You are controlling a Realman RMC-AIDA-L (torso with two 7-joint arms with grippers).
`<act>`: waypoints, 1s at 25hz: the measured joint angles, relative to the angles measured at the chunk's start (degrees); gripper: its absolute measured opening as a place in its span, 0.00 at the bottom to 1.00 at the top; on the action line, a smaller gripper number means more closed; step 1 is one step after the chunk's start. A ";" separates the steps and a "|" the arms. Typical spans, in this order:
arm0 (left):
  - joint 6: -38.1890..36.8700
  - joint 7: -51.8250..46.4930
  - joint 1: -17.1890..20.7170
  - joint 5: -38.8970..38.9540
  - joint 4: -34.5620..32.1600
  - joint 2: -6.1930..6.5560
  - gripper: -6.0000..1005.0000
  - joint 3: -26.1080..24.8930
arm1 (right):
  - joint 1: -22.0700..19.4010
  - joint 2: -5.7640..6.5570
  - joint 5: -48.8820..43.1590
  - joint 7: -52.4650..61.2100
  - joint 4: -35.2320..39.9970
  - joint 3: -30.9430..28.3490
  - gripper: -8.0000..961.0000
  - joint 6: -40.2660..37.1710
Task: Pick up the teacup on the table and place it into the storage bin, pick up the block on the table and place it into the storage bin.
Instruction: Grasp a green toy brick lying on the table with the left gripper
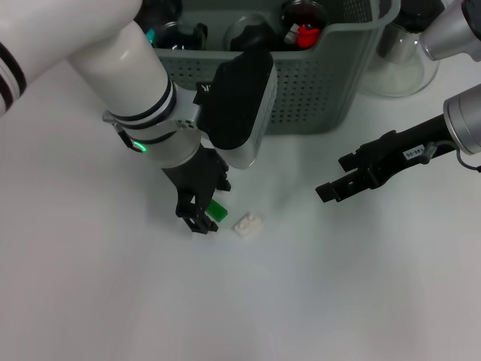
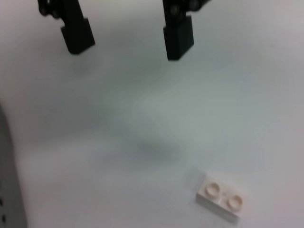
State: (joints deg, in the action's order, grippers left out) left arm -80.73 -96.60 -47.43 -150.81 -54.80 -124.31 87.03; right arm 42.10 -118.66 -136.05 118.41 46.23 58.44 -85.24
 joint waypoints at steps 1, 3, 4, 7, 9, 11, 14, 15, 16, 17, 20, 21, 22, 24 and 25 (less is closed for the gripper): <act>0.11 0.00 -0.08 -0.20 0.33 0.02 0.82 0.00 | 0.00 -0.02 0.00 0.00 0.00 0.00 0.98 0.04; 0.37 0.00 -0.18 -0.39 0.67 0.06 0.74 0.06 | 0.00 -0.06 0.00 -0.01 0.00 0.01 0.98 0.10; 0.65 0.00 -0.20 -0.50 0.80 0.07 0.70 0.18 | 0.00 -0.06 0.00 -0.02 0.00 0.01 0.98 0.14; 1.48 0.06 -0.23 -0.58 1.07 0.00 0.58 0.60 | 0.04 -0.08 0.00 -0.02 0.00 0.00 0.98 0.17; 1.75 0.32 -0.44 -0.60 1.54 -0.04 0.53 0.68 | 0.09 -0.08 0.00 -0.01 0.00 0.01 0.98 0.17; 2.01 0.56 -0.60 -0.61 2.04 -0.08 0.47 0.84 | 0.20 -0.12 0.00 0.02 0.00 0.00 0.98 0.18; 2.50 0.66 -0.66 -0.61 2.30 -0.10 0.45 1.54 | 0.19 -0.16 0.00 0.06 0.00 0.00 0.98 0.20; 2.56 0.66 -0.66 -0.60 2.31 -0.10 0.45 1.69 | 0.18 -0.16 0.00 0.07 0.00 0.00 0.98 0.20; 2.57 0.66 -0.67 -0.60 2.31 -0.10 0.45 1.78 | 0.18 -0.16 0.00 0.08 0.00 0.00 0.98 0.20; 2.57 0.67 -0.67 -0.60 2.32 -0.10 0.45 1.83 | 0.18 -0.17 0.00 0.08 0.00 0.01 0.98 0.19; 2.59 0.69 -0.68 -0.43 2.33 -0.08 0.45 1.92 | 0.17 -0.17 0.00 0.09 0.00 0.00 0.98 0.19; 2.59 0.68 -0.69 -0.42 2.33 -0.07 0.45 1.94 | 0.17 -0.17 0.00 0.10 0.00 0.00 0.98 0.19; 2.59 0.66 -0.70 -0.42 2.33 -0.07 0.45 1.97 | 0.17 -0.17 0.00 0.10 0.00 0.00 0.98 0.19; 2.59 0.47 -0.71 -0.54 2.33 -0.09 0.44 2.14 | 0.12 -0.17 0.00 0.11 0.00 0.00 0.98 0.22; 2.57 0.38 -0.72 -0.61 2.33 -0.10 0.44 2.24 | 0.07 -0.17 0.00 0.12 0.00 0.00 0.98 0.28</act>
State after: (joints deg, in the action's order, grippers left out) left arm -78.16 -96.22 -48.15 -151.42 -52.47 -124.41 89.27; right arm 42.17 -118.83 -136.06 118.52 46.23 58.44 -84.95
